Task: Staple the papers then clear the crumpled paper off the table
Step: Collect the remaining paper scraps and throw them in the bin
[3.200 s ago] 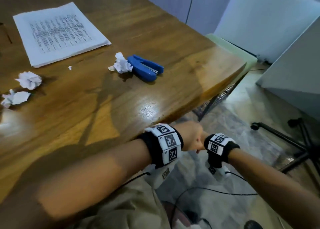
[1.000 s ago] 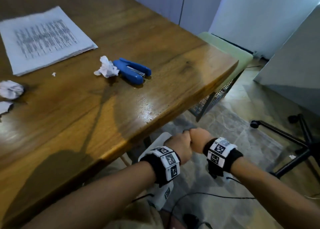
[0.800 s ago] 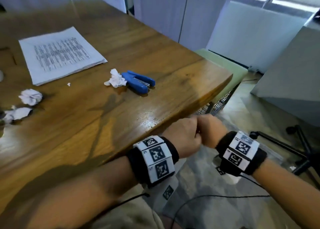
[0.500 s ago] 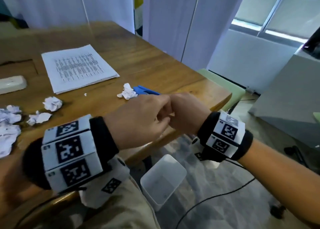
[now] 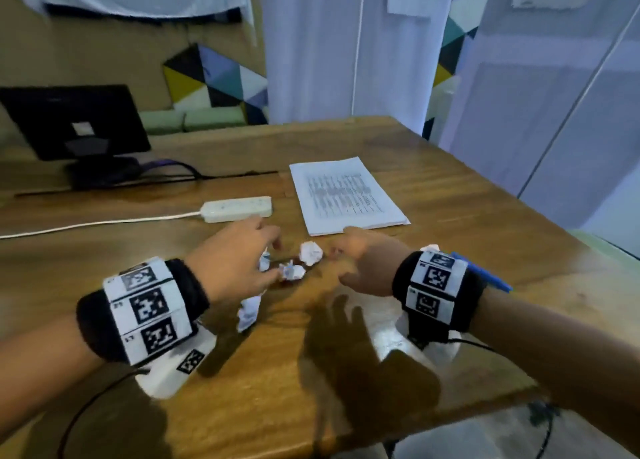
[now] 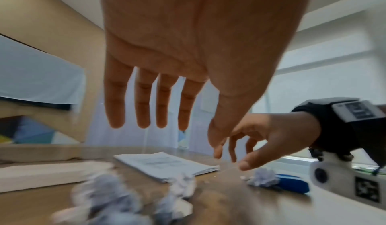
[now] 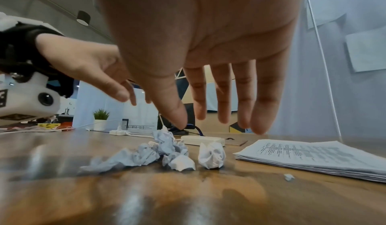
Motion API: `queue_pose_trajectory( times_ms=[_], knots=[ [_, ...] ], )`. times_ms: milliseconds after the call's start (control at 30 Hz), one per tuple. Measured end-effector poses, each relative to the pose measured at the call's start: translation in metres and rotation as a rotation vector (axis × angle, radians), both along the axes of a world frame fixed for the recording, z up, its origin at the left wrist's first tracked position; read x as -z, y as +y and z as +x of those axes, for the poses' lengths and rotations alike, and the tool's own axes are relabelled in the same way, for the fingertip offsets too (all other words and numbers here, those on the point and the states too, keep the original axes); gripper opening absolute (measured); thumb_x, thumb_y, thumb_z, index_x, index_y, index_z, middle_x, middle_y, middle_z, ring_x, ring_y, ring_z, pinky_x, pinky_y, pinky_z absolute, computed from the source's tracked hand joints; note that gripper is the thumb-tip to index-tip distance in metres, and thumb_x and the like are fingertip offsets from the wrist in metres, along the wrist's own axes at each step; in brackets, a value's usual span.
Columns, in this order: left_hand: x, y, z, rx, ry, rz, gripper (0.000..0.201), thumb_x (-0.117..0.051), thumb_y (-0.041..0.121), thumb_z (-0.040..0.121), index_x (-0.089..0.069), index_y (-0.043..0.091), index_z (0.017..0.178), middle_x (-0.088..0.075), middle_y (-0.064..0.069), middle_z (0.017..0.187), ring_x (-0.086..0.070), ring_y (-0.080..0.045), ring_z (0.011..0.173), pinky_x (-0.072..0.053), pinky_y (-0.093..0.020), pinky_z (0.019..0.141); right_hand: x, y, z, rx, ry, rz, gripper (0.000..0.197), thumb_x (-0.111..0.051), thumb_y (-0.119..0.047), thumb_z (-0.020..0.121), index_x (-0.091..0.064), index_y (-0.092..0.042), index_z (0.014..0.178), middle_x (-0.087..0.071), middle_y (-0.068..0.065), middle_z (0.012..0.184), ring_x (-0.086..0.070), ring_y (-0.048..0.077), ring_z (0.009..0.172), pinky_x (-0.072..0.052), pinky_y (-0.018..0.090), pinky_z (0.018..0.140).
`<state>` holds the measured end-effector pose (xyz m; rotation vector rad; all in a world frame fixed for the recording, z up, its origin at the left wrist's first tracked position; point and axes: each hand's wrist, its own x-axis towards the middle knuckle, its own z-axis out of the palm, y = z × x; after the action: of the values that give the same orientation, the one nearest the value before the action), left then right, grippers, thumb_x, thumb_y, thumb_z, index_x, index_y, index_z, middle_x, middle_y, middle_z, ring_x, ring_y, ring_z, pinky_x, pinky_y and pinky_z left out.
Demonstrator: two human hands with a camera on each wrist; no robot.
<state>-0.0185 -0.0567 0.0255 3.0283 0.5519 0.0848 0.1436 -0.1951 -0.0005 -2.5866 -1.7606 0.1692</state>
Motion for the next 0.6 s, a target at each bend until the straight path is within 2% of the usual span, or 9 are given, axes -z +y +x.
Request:
queue_pose_trajectory(
  times_ms=[67, 133, 200, 300, 400, 500, 600],
  knots=[
    [0.007, 0.026, -0.013, -0.117, 0.065, -0.071, 0.068, -0.069, 0.056, 0.071, -0.045, 0.026, 0.127, -0.044, -0.003, 0.122, -0.052, -0.022, 0.11, -0.046, -0.034, 0.095, 0.001, 0.017, 0.003, 0.018, -0.002, -0.002, 0.048, -0.062, -0.034, 0.082, -0.045, -0.016, 0.123, -0.047, 0.009, 0.122, -0.05, 0.028, 0.111, -0.046, 0.038, 0.091],
    [0.016, 0.043, -0.025, -0.181, 0.144, -0.157, 0.097, -0.073, 0.064, 0.059, -0.028, 0.031, 0.139, -0.037, -0.003, 0.133, -0.05, -0.023, 0.118, -0.046, -0.036, 0.1, 0.006, 0.026, 0.013, 0.076, -0.075, -0.017, 0.052, -0.063, -0.037, 0.08, -0.044, -0.016, 0.123, -0.044, 0.01, 0.123, -0.046, 0.031, 0.111, -0.047, 0.041, 0.091],
    [0.027, 0.049, -0.035, -0.2, 0.247, -0.216, 0.115, -0.076, 0.066, 0.053, -0.011, 0.038, 0.144, -0.031, -0.002, 0.141, -0.049, -0.021, 0.12, -0.047, -0.033, 0.1, 0.009, 0.028, 0.027, 0.169, -0.155, -0.07, 0.052, -0.061, -0.038, 0.079, -0.043, -0.017, 0.124, -0.043, 0.012, 0.126, -0.043, 0.034, 0.114, -0.047, 0.044, 0.09],
    [0.038, 0.046, -0.041, -0.173, 0.318, -0.233, 0.119, -0.077, 0.063, 0.056, 0.0, 0.043, 0.145, -0.023, -0.002, 0.146, -0.051, -0.021, 0.118, -0.05, -0.031, 0.094, 0.006, 0.014, 0.047, 0.274, -0.138, -0.172, 0.056, -0.063, -0.043, 0.078, -0.045, -0.02, 0.126, -0.045, 0.011, 0.126, -0.044, 0.034, 0.117, -0.045, 0.044, 0.095],
    [0.046, 0.048, -0.036, -0.167, 0.302, -0.181, 0.121, -0.075, 0.065, 0.057, 0.005, 0.042, 0.145, -0.017, -0.004, 0.149, -0.056, -0.023, 0.113, -0.053, -0.031, 0.091, -0.001, -0.01, 0.063, 0.287, -0.08, -0.226, 0.053, -0.066, -0.04, 0.077, -0.05, -0.025, 0.125, -0.051, 0.006, 0.128, -0.05, 0.027, 0.117, -0.044, 0.035, 0.098],
    [0.047, 0.055, -0.02, -0.165, 0.309, -0.117, 0.129, -0.08, 0.061, 0.052, 0.009, 0.044, 0.145, -0.002, -0.007, 0.155, -0.049, -0.029, 0.125, -0.049, -0.036, 0.099, -0.002, -0.035, 0.071, 0.309, -0.044, -0.316, 0.051, -0.068, -0.033, 0.077, -0.051, -0.027, 0.125, -0.055, 0.003, 0.127, -0.053, 0.022, 0.114, -0.043, 0.03, 0.09],
    [0.043, 0.06, -0.001, -0.141, 0.354, -0.128, 0.134, -0.085, 0.05, 0.052, 0.012, 0.046, 0.145, 0.019, -0.003, 0.156, -0.031, -0.034, 0.138, -0.04, -0.042, 0.109, 0.0, -0.051, 0.074, 0.321, 0.022, -0.381, 0.059, -0.075, -0.032, 0.072, -0.05, -0.03, 0.125, -0.056, 0.004, 0.124, -0.054, 0.022, 0.11, -0.048, 0.033, 0.089]
  ],
)
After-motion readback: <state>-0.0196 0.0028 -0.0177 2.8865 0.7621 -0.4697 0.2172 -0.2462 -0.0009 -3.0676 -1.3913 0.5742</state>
